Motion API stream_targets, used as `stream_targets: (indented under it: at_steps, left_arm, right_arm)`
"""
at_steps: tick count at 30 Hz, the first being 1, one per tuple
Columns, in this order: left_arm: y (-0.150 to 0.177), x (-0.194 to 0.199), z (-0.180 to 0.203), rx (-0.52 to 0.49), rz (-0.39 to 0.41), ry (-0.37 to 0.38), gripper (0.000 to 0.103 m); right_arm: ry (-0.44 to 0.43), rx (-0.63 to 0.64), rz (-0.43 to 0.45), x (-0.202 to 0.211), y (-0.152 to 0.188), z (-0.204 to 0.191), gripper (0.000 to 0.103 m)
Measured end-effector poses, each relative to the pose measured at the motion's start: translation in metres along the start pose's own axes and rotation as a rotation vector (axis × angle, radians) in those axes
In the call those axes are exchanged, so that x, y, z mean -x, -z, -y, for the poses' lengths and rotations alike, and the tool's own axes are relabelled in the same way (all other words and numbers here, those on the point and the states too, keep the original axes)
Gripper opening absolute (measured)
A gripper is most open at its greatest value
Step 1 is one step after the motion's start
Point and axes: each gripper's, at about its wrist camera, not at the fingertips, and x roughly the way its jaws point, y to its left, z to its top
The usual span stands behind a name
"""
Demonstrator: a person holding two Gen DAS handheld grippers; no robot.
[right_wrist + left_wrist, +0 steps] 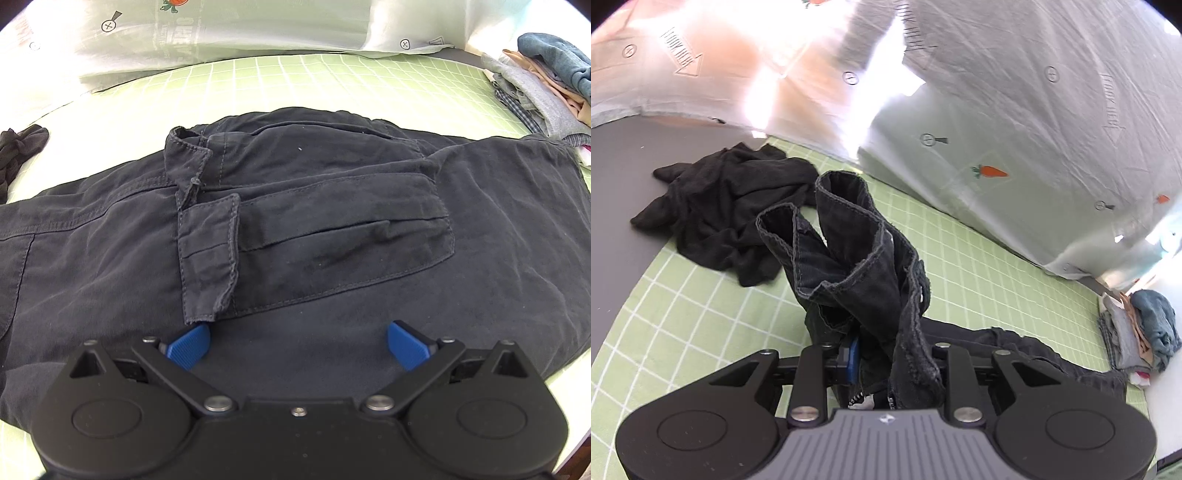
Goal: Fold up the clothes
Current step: 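Grasp the trouser waistband with the left gripper and lift it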
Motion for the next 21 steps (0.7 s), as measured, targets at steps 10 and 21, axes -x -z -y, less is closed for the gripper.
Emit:
stream_targets:
  at_steps: [10,21]
  left_arm:
    - [0.023,-0.062,0.047,0.012,-0.208,0.237,0.040]
    - [0.022,-0.072,0.050,0.028,-0.234,0.259,0.042]
  right_arm:
    - [-0.054,0.047,-0.007,-0.001,-0.002,0.008,0.103]
    - [-0.260,-0.224,0.065,0.033,-0.022,0.052,0.103]
